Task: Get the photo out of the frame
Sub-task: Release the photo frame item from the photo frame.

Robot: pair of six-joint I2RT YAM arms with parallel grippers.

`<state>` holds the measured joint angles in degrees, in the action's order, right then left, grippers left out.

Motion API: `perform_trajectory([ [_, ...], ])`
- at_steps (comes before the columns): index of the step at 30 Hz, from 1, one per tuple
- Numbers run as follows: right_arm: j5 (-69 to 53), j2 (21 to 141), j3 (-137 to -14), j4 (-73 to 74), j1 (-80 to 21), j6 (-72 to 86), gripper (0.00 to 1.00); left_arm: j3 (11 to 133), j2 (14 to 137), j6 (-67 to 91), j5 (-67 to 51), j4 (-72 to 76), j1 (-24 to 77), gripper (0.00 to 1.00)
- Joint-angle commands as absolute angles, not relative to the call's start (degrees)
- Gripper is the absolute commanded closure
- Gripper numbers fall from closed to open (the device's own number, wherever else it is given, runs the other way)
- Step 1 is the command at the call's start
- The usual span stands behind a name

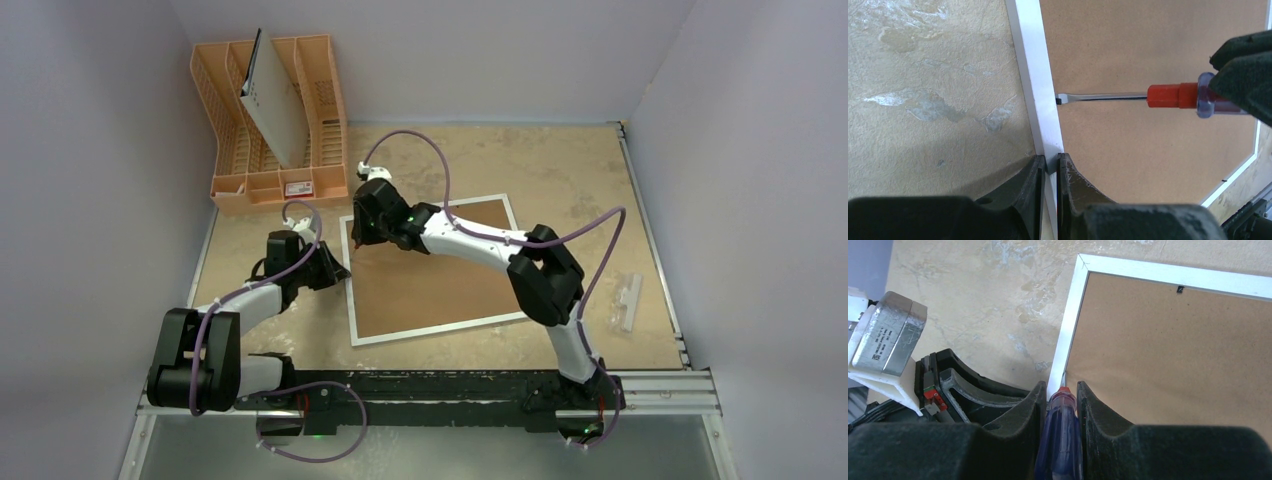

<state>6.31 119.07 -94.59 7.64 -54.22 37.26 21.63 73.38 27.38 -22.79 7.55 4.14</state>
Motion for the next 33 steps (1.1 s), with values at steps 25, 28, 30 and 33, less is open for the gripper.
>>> perform_trajectory([
  [25, 11.4, 128.6, -115.0, 23.0, -63.1, 30.1, 1.00, 19.5, 74.3, 25.3, -21.5, 4.9, 4.6, 1.00],
  [28, 11.9, 125.4, -111.5, 21.8, -61.3, 31.0, 1.00, 19.4, 73.8, 25.2, -21.3, 4.6, 4.6, 1.00],
  [30, 10.2, 121.5, -105.2, 18.3, -59.5, 32.2, 1.00, 19.3, 73.7, 25.3, -21.2, 4.6, 4.6, 1.00],
  [33, 6.0, 116.0, -96.6, 12.9, -56.4, 34.3, 1.00, 19.4, 73.8, 25.2, -21.2, 4.5, 4.6, 1.00],
])
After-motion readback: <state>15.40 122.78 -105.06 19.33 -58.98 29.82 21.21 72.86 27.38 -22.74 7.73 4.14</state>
